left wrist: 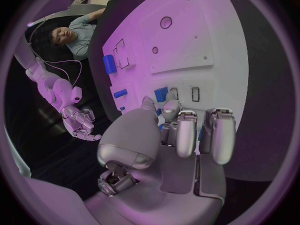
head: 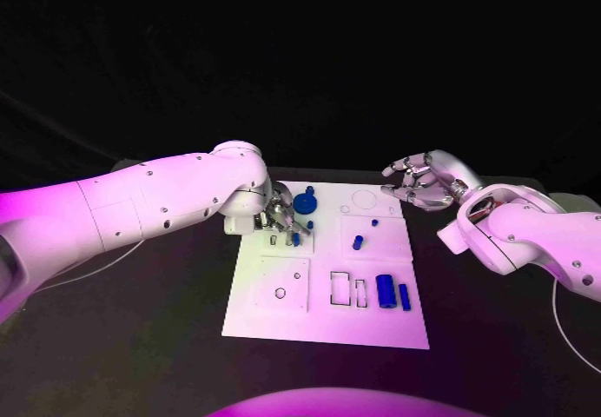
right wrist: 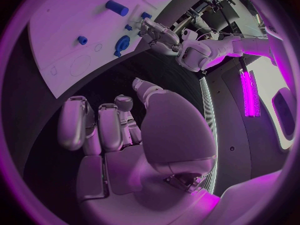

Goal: Assemble the parts on the task board

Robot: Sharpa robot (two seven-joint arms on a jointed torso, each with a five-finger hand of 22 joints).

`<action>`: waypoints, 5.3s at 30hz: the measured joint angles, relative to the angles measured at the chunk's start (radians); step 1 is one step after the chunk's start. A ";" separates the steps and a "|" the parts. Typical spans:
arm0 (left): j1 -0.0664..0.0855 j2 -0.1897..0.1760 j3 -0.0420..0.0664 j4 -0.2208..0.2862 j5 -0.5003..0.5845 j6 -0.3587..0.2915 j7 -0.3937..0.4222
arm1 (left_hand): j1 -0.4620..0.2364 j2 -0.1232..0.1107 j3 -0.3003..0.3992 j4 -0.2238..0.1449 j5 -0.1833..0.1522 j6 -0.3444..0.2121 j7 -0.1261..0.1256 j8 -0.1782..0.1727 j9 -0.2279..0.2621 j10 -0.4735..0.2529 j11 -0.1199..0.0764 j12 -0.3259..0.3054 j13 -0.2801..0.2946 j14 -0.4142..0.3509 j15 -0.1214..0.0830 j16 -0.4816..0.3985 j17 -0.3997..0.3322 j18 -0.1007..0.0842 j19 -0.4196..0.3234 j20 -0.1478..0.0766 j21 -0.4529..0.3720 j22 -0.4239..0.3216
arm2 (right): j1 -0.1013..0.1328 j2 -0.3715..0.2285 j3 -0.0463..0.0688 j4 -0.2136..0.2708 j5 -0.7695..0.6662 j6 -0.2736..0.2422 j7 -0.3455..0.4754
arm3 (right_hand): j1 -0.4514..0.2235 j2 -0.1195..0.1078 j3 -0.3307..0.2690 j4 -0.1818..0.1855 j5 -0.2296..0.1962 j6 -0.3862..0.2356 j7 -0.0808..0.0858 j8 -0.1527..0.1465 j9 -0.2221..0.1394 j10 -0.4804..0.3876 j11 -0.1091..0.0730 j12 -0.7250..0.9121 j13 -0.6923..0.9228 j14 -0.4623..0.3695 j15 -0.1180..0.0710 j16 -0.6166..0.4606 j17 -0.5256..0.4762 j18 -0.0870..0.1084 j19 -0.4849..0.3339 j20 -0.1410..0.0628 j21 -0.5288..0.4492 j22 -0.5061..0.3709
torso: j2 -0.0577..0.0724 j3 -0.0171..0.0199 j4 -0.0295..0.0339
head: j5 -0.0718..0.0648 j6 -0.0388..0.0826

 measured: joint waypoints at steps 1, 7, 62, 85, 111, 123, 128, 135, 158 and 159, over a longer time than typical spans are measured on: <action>0.000 0.000 0.000 0.000 0.001 0.002 0.000 | 0.005 -0.005 0.003 0.003 0.000 0.000 0.000 0.000 0.001 0.000 0.000 0.000 0.000 0.000 0.000 0.000 0.000 0.000 0.000 0.000 0.000 0.000 | 0.000 0.000 0.000 0.000 0.000 0.000 0.000 | 0.000 0.000 0.001 0.001 0.000 0.000 0.000 0.000 0.001 0.000 0.000 0.000 -0.001 0.000 0.000 0.000 0.000 0.000 0.000 0.000 0.000 0.000 | 0.000 0.0000 0.0000 | 0.000 0.000; 0.000 0.001 -0.001 -0.001 0.003 0.009 0.000 | 0.036 -0.001 0.032 0.001 0.000 0.000 0.000 -0.006 0.002 0.000 0.000 0.000 0.003 0.000 0.000 0.000 0.000 0.000 0.000 0.000 0.000 0.000 | 0.000 0.001 0.000 -0.001 0.001 -0.001 0.000 | 0.000 0.000 0.001 0.001 0.000 0.000 0.000 0.000 0.001 0.000 0.000 0.000 -0.001 0.000 0.000 0.000 0.000 0.000 0.000 0.000 0.000 0.000 | 0.000 0.0000 0.0002 | -0.001 -0.001; -0.030 -0.086 0.000 0.097 -0.035 -0.170 0.051 | -0.219 -0.314 0.934 -0.098 0.148 0.031 -0.041 0.126 0.250 0.049 -0.052 -0.015 0.032 0.000 -0.029 0.000 0.000 0.000 0.003 -0.025 0.000 0.000 | -0.001 -0.001 -0.001 -0.008 0.002 -0.002 -0.003 | 0.000 0.000 0.001 0.001 0.004 0.000 0.000 0.004 0.002 0.000 0.000 -0.004 -0.011 0.000 0.000 -0.008 -0.009 0.000 0.000 0.000 -0.021 -0.001 | 0.000 0.0007 0.0019 | 0.009 -0.004; -0.045 -0.085 -0.001 0.104 -0.172 -0.181 0.055 | -0.230 -0.316 0.934 -0.098 0.166 0.037 -0.046 0.131 0.255 0.069 -0.050 0.000 0.051 0.000 -0.029 0.000 0.001 0.000 0.000 -0.029 0.000 0.000 | -0.001 0.001 -0.001 -0.007 0.002 -0.001 -0.004 | 0.000 0.000 0.001 0.001 0.004 0.000 0.000 0.008 0.003 0.000 0.000 -0.004 -0.011 0.000 0.000 -0.008 -0.009 0.000 0.000 0.000 -0.021 0.000 | 0.000 0.0011 -0.0005 | 0.013 -0.009; -0.045 -0.085 0.000 0.105 -0.134 -0.132 0.046 | -0.236 -0.315 0.934 -0.098 0.184 0.049 -0.052 0.135 0.263 0.083 -0.057 0.000 0.053 0.000 -0.036 0.000 0.000 0.000 0.000 -0.029 0.000 0.000 | -0.001 0.004 -0.001 -0.010 0.002 0.000 -0.005 | 0.000 0.000 0.001 0.001 0.004 0.000 0.000 0.008 0.002 0.000 0.000 -0.004 -0.013 0.000 0.000 -0.008 -0.009 0.000 0.000 0.000 -0.021 0.000 | 0.000 0.0008 -0.0009 | 0.014 -0.015; -0.044 -0.077 0.001 0.096 -0.140 -0.123 0.043 | -0.234 -0.313 0.934 -0.098 0.184 0.049 -0.052 0.135 0.261 0.083 -0.057 0.000 0.053 0.000 -0.036 0.000 0.000 0.000 0.000 -0.029 0.000 0.000 | -0.002 0.004 -0.001 -0.010 0.002 0.000 -0.006 | 0.000 0.000 0.001 0.001 0.004 0.000 0.000 0.008 0.002 0.000 0.000 -0.004 -0.013 0.000 0.000 -0.008 -0.009 0.000 0.000 0.000 -0.021 -0.001 | 0.000 0.0009 0.0000 | 0.013 -0.017; -0.044 -0.071 0.001 0.091 -0.145 -0.119 0.040 | -0.234 -0.313 0.934 -0.098 0.184 0.049 -0.051 0.135 0.261 0.083 -0.057 0.000 0.053 0.000 -0.036 0.000 0.000 0.000 0.000 -0.029 0.000 0.000 | -0.002 0.004 -0.001 -0.010 0.002 0.000 -0.006 | 0.000 0.000 0.001 0.001 0.004 0.000 0.000 0.008 0.003 0.000 0.000 -0.004 -0.013 0.000 0.000 -0.008 -0.009 0.000 0.000 0.000 -0.021 -0.001 | 0.000 0.0010 -0.0001 | 0.015 -0.021; -0.042 -0.063 0.002 0.083 -0.151 -0.105 0.033 | -0.234 -0.313 0.934 -0.098 0.184 0.051 -0.050 0.135 0.261 0.083 -0.057 0.004 0.057 0.000 -0.036 0.000 0.000 0.000 0.000 -0.029 0.000 0.000 | -0.002 0.004 -0.001 -0.010 0.002 0.000 -0.006 | 0.000 0.000 0.001 0.001 0.004 0.000 0.000 0.008 0.003 0.000 0.000 -0.004 -0.013 0.000 0.000 -0.008 -0.009 0.000 0.000 0.000 -0.021 -0.001 | 0.000 0.0009 -0.0012 | 0.015 -0.022; -0.038 -0.042 0.003 0.059 -0.148 -0.065 0.013 | -0.253 -0.298 0.934 -0.098 0.182 0.055 -0.050 0.134 0.267 0.094 -0.061 0.008 0.059 -0.001 -0.037 0.000 0.000 0.000 0.002 -0.031 0.000 0.000 | -0.002 0.003 -0.001 -0.008 0.002 -0.001 -0.006 | 0.004 -0.004 0.001 0.001 0.004 0.000 0.000 0.008 0.004 0.000 0.000 -0.004 -0.016 0.000 0.000 -0.008 -0.009 0.000 0.000 0.000 -0.027 0.000 | 0.000 0.0011 -0.0006 | 0.014 -0.025; -0.037 -0.041 0.003 0.059 -0.148 -0.065 0.012 | -0.253 -0.298 0.934 -0.098 0.182 0.055 -0.050 0.134 0.268 0.099 -0.063 0.008 0.059 -0.004 -0.039 0.000 0.000 0.000 0.004 -0.032 0.000 0.000 | -0.002 0.003 -0.001 -0.008 0.002 -0.001 -0.005 | 0.004 -0.004 0.001 0.001 0.004 0.000 0.000 0.008 0.004 0.000 0.000 -0.004 -0.016 0.000 0.000 -0.008 -0.009 0.000 0.000 0.000 -0.027 0.000 | 0.000 0.0011 -0.0005 | 0.013 -0.025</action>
